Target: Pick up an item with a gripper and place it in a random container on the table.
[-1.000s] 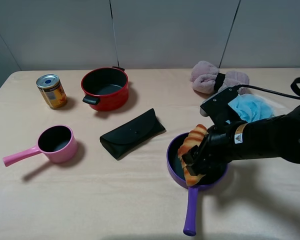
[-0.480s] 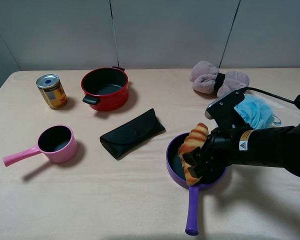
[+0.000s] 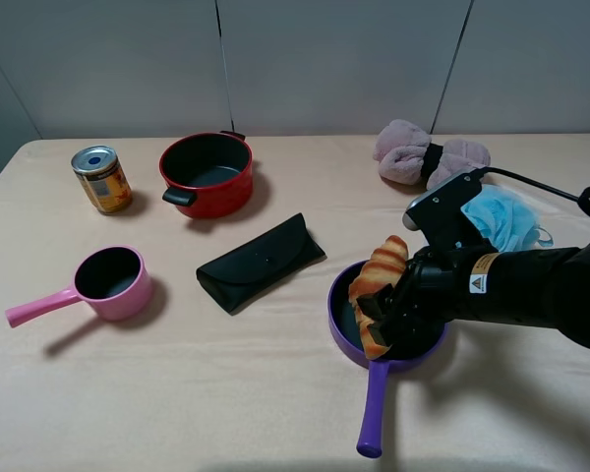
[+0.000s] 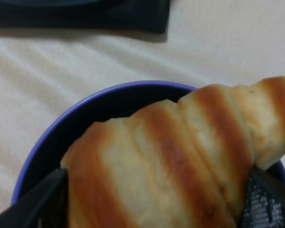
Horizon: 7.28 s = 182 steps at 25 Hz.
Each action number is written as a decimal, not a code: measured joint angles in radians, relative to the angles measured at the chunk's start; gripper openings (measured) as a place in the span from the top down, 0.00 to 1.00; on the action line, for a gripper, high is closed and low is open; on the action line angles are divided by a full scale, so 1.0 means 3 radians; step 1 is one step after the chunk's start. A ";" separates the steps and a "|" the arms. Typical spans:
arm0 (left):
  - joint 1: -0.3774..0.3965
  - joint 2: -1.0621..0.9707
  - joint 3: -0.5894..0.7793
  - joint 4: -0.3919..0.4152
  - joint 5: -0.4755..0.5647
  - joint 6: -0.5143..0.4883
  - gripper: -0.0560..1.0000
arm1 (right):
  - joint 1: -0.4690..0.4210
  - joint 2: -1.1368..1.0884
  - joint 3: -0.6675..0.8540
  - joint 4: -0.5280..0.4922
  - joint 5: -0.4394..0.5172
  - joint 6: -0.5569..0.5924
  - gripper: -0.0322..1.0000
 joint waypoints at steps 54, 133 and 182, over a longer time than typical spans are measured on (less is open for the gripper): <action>0.0000 0.0000 0.0000 0.0000 0.0000 0.0000 0.01 | 0.0000 0.0007 0.0004 0.0010 -0.0141 -0.0267 0.30; 0.0000 0.0000 0.0000 0.0000 0.0000 0.0000 0.01 | -0.0522 -0.3663 -0.0606 -0.1143 0.4667 0.0949 0.30; 0.0000 0.0000 0.0000 0.0000 0.0000 0.0000 0.01 | -0.2075 -0.5129 -0.0474 -0.0532 0.4368 0.0157 0.30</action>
